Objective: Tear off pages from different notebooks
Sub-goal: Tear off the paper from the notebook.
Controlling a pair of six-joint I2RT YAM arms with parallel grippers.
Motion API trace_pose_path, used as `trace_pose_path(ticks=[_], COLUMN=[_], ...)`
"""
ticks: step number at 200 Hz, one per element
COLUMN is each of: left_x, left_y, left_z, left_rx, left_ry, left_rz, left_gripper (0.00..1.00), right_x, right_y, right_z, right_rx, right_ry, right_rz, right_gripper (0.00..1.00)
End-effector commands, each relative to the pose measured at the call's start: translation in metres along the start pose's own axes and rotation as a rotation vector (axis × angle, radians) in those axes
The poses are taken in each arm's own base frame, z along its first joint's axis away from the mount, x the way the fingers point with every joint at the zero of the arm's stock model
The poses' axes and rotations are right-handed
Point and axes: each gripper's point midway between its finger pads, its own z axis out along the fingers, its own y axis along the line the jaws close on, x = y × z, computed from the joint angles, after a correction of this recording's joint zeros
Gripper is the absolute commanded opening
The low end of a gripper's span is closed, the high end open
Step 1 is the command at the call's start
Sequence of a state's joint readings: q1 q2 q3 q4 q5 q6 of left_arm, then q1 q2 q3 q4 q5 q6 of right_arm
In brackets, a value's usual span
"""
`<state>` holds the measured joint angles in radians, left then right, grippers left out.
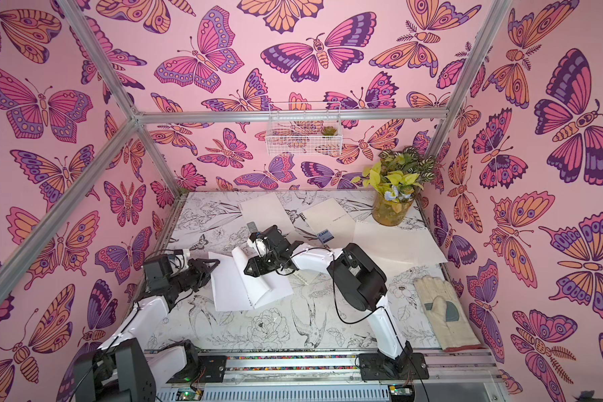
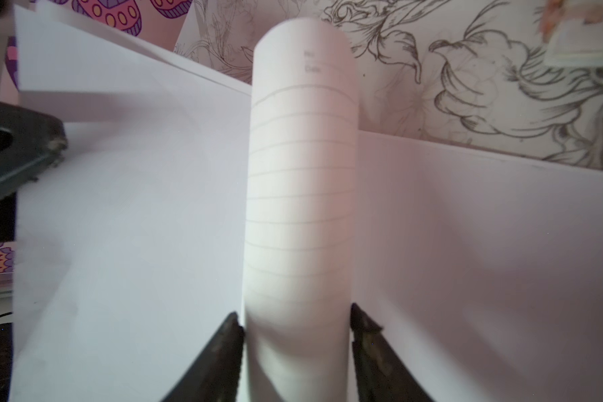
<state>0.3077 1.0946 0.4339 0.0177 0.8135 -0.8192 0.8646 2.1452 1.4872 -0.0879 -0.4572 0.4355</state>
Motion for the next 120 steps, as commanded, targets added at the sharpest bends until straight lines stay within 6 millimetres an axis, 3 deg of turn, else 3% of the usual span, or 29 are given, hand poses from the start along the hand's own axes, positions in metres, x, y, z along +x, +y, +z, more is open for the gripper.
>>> trace_pose_path(ticks=[1, 19, 48, 94, 120], left_x=[-0.002, -0.003, -0.002, 0.002, 0.001], left_y=[-0.007, -0.009, -0.006, 0.003, 0.008], left_z=[-0.003, -0.003, -0.003, -0.003, -0.002], left_rx=[0.008, 0.009, -0.003, -0.036, -0.058], left_ry=[0.003, 0.008, 0.018, 0.015, 0.011], left_rz=[0.025, 0.025, 0.020, 0.005, -0.016], left_gripper=[0.29, 0.23, 0.19, 0.15, 0.00], right_x=[0.009, 0.007, 0.006, 0.008, 0.014], right_y=[-0.016, -0.010, 0.000, 0.017, 0.030], right_z=[-0.003, -0.009, -0.014, -0.014, -0.014], right_rx=[0.095, 0.094, 0.120, 0.183, 0.226], right_ry=[0.036, 0.027, 0.017, -0.016, -0.049], right_rz=[-0.037, -0.076, -0.173, -0.338, -0.467], right_gripper=[0.35, 0.21, 0.08, 0.03, 0.01])
